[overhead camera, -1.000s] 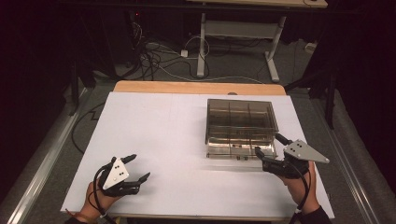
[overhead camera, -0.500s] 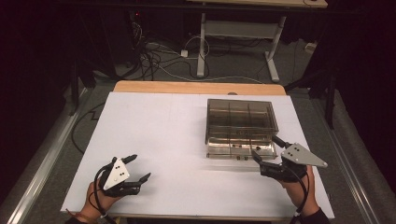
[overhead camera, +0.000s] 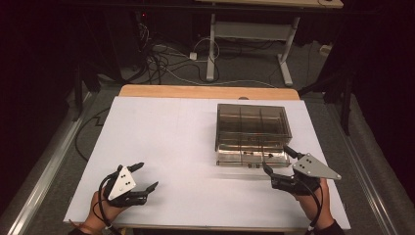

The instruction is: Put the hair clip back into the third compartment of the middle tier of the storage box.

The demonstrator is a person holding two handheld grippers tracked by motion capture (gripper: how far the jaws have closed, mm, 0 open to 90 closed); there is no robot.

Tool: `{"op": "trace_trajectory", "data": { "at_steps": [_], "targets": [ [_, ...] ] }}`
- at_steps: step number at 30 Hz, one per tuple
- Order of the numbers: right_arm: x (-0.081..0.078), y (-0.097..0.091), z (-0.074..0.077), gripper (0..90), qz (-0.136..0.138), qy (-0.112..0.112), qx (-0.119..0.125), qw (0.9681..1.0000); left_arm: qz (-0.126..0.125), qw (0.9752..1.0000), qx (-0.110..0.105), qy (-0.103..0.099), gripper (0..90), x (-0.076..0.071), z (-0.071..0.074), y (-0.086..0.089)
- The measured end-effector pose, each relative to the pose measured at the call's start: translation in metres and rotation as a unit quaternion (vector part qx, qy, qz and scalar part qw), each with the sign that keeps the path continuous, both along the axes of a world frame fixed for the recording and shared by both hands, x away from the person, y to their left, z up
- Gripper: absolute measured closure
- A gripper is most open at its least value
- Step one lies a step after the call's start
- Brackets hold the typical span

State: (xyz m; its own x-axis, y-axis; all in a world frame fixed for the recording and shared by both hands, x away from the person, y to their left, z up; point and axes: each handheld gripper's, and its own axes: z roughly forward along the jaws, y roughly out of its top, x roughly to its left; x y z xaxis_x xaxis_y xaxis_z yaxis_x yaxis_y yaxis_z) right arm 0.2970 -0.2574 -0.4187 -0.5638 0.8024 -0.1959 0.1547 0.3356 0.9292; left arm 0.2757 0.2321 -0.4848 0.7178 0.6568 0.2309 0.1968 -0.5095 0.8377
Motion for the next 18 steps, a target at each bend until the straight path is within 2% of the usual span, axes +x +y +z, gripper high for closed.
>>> {"op": "trace_trajectory", "data": {
  "at_steps": [5,9,18],
  "targets": [
    [-0.004,0.004,-0.003,16.1,0.001,-0.004,-0.016,0.9999,-0.001,1.0000,0.002,-0.002,21.5,-0.001,0.000,0.000],
    [-0.007,0.006,-0.006,16.1,0.004,-0.002,-0.021,0.9998,-0.002,1.0000,0.001,-0.002,21.5,-0.001,0.001,-0.001],
    [-0.016,0.006,-0.012,17.1,0.006,-0.014,-0.032,0.9994,-0.003,1.0000,0.001,-0.001,21.5,-0.001,0.000,-0.002]
  ]
}}
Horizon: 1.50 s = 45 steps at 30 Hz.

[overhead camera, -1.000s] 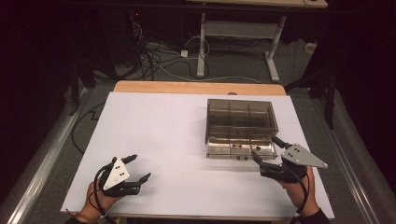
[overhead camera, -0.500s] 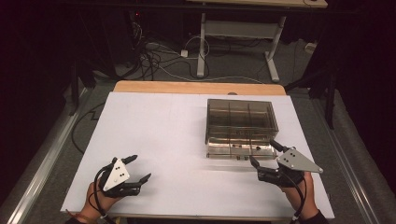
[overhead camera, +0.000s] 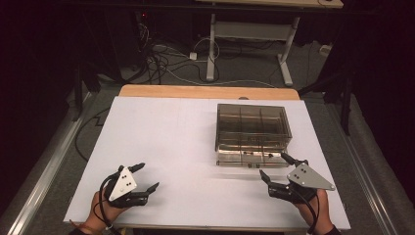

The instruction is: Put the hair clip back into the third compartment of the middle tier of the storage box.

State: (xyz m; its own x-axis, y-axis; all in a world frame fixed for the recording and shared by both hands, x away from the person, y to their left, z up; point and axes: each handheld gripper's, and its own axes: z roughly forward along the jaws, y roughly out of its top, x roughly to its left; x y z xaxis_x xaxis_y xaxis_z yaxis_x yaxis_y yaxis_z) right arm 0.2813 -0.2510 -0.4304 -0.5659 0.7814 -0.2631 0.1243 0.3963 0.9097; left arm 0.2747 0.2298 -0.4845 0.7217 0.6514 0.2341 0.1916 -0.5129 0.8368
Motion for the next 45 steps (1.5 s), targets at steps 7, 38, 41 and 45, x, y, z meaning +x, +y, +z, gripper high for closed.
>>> {"op": "trace_trajectory", "data": {
  "at_steps": [7,38,41,45],
  "targets": [
    [-0.006,-0.001,-0.007,17.3,0.004,0.001,-0.011,0.9999,-0.002,1.0000,0.003,0.000,21.5,0.000,0.000,-0.001],
    [-0.016,-0.023,-0.040,17.9,-0.038,0.030,-0.043,0.9979,-0.015,0.9998,0.009,-0.003,21.2,-0.008,0.000,-0.006],
    [-0.015,-0.029,-0.046,18.0,-0.043,0.039,-0.044,0.9973,-0.017,0.9997,0.015,-0.003,21.2,-0.011,-0.001,-0.008],
    [-0.016,-0.034,-0.051,18.0,-0.053,0.053,-0.042,0.9963,-0.019,0.9997,0.014,-0.003,21.2,-0.013,-0.001,-0.008]
  ]
}}
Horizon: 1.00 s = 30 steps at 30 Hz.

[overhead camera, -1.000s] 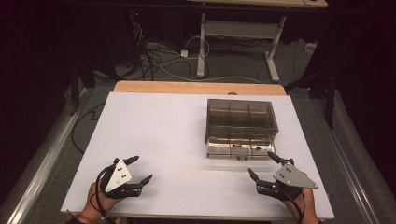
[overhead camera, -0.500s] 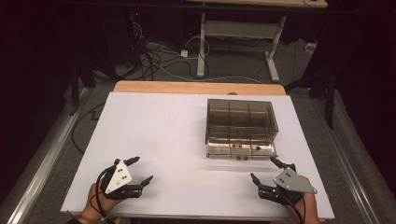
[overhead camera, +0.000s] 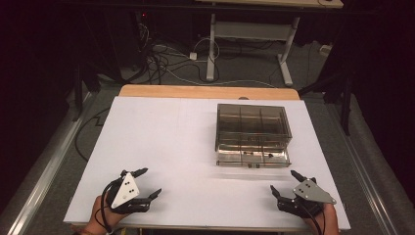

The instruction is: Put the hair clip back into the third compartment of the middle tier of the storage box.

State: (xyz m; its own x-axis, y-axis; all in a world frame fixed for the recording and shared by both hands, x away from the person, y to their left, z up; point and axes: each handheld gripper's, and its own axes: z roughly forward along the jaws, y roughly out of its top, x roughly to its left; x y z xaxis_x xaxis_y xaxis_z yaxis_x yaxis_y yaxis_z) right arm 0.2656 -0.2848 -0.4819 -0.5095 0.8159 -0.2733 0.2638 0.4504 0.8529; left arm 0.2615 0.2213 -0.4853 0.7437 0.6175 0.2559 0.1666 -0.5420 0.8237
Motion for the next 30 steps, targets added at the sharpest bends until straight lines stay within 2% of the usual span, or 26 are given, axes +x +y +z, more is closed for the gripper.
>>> {"op": "trace_trajectory", "data": {
  "at_steps": [15,22,26,29,30],
  "targets": [
    [0.001,0.001,0.005,18.2,0.007,-0.013,0.002,0.9999,0.002,1.0000,-0.002,0.006,21.2,0.001,-0.002,0.003],
    [0.000,0.006,0.010,18.2,0.010,-0.022,-0.002,0.9997,0.008,0.9998,-0.017,0.008,21.2,0.002,-0.002,0.012],
    [0.000,0.005,0.015,18.2,0.004,-0.028,0.005,0.9996,0.008,0.9998,-0.017,0.010,21.2,0.003,-0.002,0.012],
    [-0.002,0.002,0.019,18.2,0.005,-0.028,0.026,0.9992,0.007,0.9998,-0.015,0.011,21.1,0.004,-0.002,0.009],
    [-0.003,0.002,0.020,18.2,0.004,-0.033,0.020,0.9992,0.006,0.9998,-0.013,0.010,21.2,0.004,-0.001,0.009]
  ]
}}
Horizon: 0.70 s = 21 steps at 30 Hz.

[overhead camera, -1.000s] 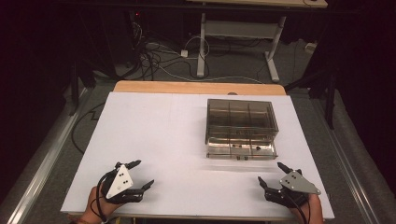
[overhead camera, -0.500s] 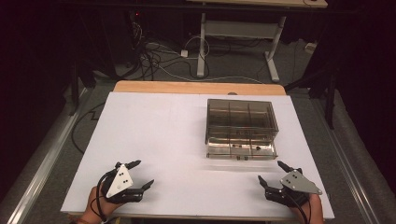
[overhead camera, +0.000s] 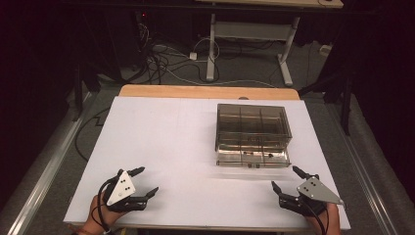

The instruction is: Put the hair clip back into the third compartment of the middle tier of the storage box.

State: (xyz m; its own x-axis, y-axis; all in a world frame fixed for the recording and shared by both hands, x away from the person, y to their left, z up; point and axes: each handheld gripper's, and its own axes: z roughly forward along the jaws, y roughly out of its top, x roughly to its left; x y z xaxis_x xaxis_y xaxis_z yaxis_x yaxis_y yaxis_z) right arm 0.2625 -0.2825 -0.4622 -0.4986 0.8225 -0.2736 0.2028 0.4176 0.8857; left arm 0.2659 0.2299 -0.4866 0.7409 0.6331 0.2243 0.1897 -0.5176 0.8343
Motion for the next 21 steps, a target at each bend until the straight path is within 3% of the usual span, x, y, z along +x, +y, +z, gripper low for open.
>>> {"op": "trace_trajectory", "data": {
  "at_steps": [2,21],
  "targets": [
    [-0.0007,-0.0007,0.0012,18.3,-0.003,-0.008,-0.001,1.0000,-0.001,1.0000,0.002,-0.001,21.2,-0.0002,-0.0003,-0.0012],
    [0.0025,-0.0001,-0.0034,17.7,0.006,0.008,0.000,1.0000,0.010,0.9999,0.001,-0.002,21.2,0.0017,0.0008,0.0019]
  ]
}}
